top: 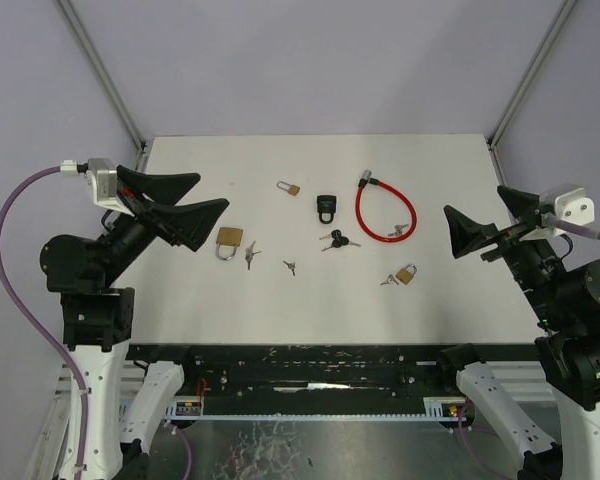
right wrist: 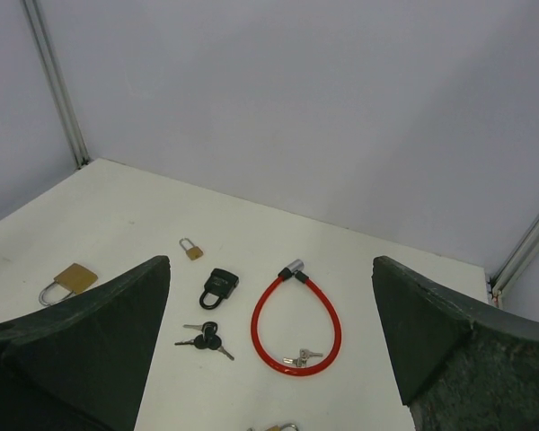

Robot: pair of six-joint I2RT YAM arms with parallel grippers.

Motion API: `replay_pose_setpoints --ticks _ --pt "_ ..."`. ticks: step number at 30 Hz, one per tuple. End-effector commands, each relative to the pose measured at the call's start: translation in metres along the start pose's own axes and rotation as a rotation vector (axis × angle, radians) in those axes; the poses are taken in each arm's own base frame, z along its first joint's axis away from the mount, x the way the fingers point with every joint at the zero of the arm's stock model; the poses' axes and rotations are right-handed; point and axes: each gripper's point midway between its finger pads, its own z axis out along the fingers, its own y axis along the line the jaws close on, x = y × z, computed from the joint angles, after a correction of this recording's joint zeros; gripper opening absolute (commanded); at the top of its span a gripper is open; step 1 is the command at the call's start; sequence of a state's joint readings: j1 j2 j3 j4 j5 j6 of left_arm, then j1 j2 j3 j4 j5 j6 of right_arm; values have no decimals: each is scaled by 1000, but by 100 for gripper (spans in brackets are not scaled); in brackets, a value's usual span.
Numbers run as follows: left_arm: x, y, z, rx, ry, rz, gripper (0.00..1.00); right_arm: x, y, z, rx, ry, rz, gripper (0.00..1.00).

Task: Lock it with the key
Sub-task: Reset both arms

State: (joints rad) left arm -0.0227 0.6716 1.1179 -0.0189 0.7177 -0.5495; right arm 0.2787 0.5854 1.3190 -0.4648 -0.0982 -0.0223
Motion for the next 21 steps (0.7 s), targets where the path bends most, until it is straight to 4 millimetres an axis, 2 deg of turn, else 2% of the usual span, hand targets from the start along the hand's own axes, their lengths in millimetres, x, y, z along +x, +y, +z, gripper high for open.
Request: replay_pose_setpoints --ticks 1,15,21 --pt "-3 -8 -1 23 7 30 100 -15 -1 -1 1 -34 -11 100" --pt "1 -9 1 40 23 24 100 -13 -1 1 -8 -27 -41 100" --pt "2 -10 1 51 26 26 100 -3 -3 6 -8 -5 -79 100"
